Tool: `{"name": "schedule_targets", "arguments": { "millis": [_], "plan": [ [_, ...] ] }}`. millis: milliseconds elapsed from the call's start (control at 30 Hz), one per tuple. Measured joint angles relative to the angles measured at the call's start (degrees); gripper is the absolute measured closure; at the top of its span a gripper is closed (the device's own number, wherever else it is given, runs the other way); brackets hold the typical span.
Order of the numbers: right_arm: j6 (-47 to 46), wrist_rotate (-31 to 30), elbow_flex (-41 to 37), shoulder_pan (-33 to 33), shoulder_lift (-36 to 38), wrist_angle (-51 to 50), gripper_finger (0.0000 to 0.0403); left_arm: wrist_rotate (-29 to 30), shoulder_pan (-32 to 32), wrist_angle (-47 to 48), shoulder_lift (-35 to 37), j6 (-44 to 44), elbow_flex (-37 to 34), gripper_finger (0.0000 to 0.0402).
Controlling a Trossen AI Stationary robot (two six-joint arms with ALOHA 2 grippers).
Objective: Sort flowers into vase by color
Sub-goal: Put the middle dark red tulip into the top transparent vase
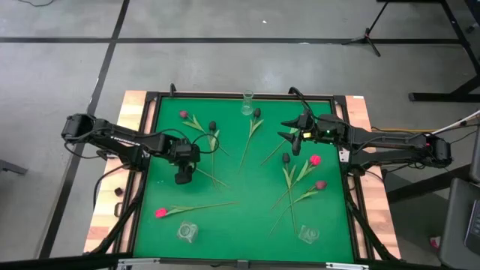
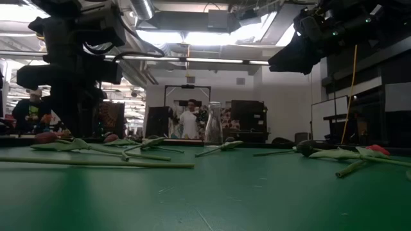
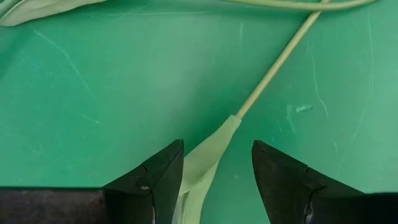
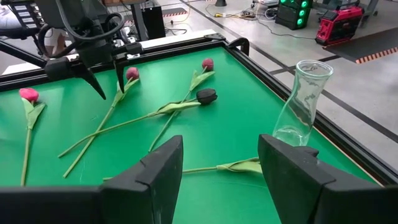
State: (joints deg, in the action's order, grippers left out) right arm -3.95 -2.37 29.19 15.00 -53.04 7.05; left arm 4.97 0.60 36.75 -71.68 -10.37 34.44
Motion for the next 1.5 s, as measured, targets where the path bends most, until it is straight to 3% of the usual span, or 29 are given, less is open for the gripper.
{"name": "schedule_targets", "arguments": {
  "millis": [600,1033,1267,1500],
  "plan": [
    [-0.01,-0.1,0.04,0.0,0.0,-0.91,0.0194,-1.26,0.08,-1.82,-9.89,-2.18,-0.13,0.0247],
    [-0.02,-0.17,0.04,0.0,0.0,-0.71,0.0194,3.19,0.46,-1.87,-10.12,-4.55,2.14,0.0389],
    [-0.01,-0.2,0.04,0.0,0.0,-0.68,0.0194,3.89,0.42,-1.5,-10.12,-5.79,4.65,0.0389],
    [-0.08,-0.18,0.04,0.0,0.0,0.41,0.0194,4.21,0.42,4.1,-10.1,-5.82,13.25,0.0388]
  ]
}}
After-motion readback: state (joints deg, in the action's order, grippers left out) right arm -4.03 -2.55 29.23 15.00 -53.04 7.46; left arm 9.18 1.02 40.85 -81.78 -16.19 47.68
